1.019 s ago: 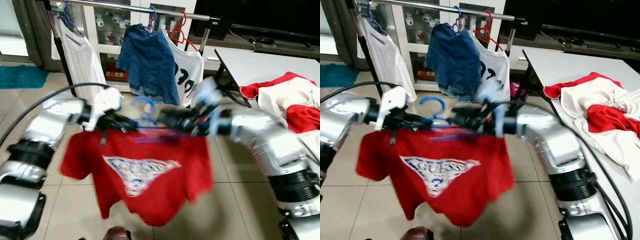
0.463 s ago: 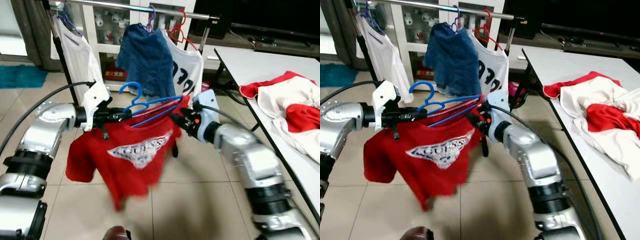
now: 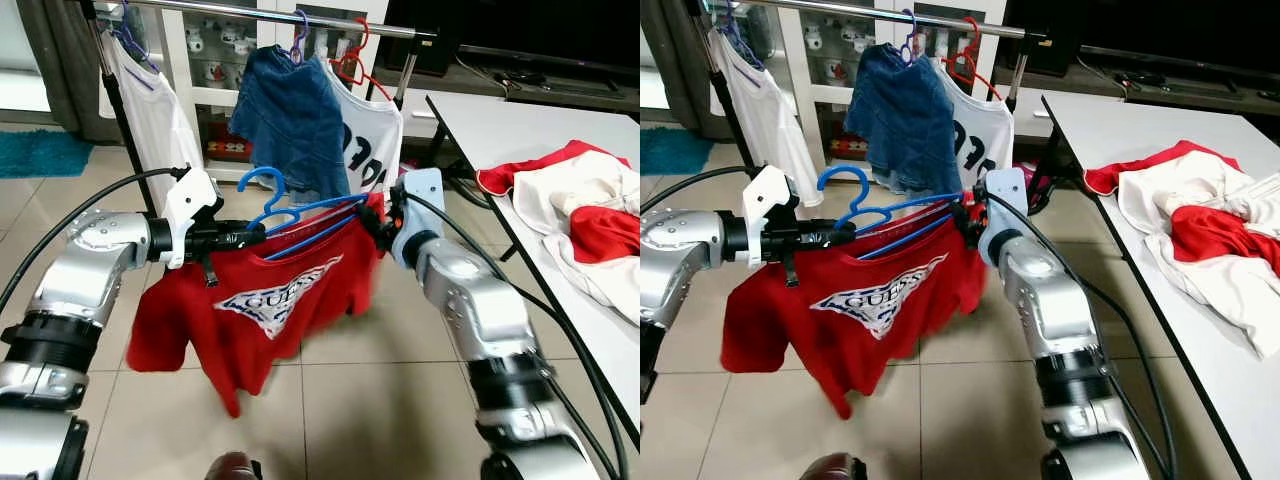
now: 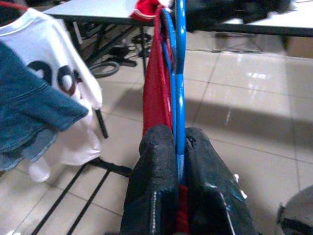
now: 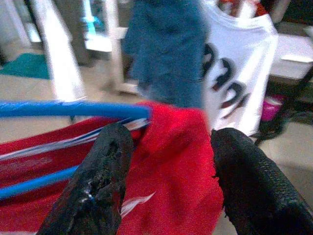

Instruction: Hang hanger

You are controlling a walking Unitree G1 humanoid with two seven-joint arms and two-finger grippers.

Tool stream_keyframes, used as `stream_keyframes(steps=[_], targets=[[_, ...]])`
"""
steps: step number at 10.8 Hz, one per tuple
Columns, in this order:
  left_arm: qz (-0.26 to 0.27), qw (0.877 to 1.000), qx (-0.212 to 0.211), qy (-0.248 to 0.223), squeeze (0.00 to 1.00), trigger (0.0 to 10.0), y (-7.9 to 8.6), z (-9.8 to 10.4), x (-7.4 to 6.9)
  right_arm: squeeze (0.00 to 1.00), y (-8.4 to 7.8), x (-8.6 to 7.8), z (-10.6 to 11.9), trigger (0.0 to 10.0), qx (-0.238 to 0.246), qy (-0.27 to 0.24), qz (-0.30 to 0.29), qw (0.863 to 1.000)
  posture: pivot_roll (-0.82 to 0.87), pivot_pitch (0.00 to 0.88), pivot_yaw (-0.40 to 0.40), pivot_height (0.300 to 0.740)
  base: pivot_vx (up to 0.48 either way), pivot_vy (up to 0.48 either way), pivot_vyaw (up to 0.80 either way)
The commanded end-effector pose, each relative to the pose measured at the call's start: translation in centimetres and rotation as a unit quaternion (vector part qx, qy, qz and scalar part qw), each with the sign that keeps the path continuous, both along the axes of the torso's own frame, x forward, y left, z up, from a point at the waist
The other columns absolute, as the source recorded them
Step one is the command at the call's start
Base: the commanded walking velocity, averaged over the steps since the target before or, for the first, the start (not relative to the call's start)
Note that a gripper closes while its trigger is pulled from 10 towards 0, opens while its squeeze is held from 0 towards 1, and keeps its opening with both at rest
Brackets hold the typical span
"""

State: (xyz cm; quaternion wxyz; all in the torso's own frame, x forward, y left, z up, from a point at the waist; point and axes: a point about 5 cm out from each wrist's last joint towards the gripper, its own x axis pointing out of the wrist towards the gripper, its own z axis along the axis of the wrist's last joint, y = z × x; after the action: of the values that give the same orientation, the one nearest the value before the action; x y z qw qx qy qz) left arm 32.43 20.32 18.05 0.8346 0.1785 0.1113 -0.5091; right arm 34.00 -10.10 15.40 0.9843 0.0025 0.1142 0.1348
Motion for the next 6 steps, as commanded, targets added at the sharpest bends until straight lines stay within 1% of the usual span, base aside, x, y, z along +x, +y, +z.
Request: stream_keyframes(steps=[1,4,6], targets=[[-0.015,1.000,-0.010,-0.013,0.00,0.0,-0.23,1.00,-0.22,0.00,-1.01,0.58,0.28,10.0,-0.016,-0.013,-0.034,0.999,0.01,0.000,-0.099,0.740,0.000,0.000,0.00],[-0.030,0.999,-0.017,-0.002,0.00,0.0,-0.38,1.28,-0.85,0.00,-1.25,1.10,0.10,10.0,-0.024,-0.012,-0.034,0.999,0.02,0.000,-0.103,0.740,0.000,0.000,0.00],[-0.018,1.000,-0.018,-0.007,0.00,0.0,-0.16,1.58,-0.73,0.00,-1.05,1.30,0.02,10.0,-0.024,-0.010,-0.025,0.999,0.02,0.000,-0.102,0.740,0.000,0.000,0.00]])
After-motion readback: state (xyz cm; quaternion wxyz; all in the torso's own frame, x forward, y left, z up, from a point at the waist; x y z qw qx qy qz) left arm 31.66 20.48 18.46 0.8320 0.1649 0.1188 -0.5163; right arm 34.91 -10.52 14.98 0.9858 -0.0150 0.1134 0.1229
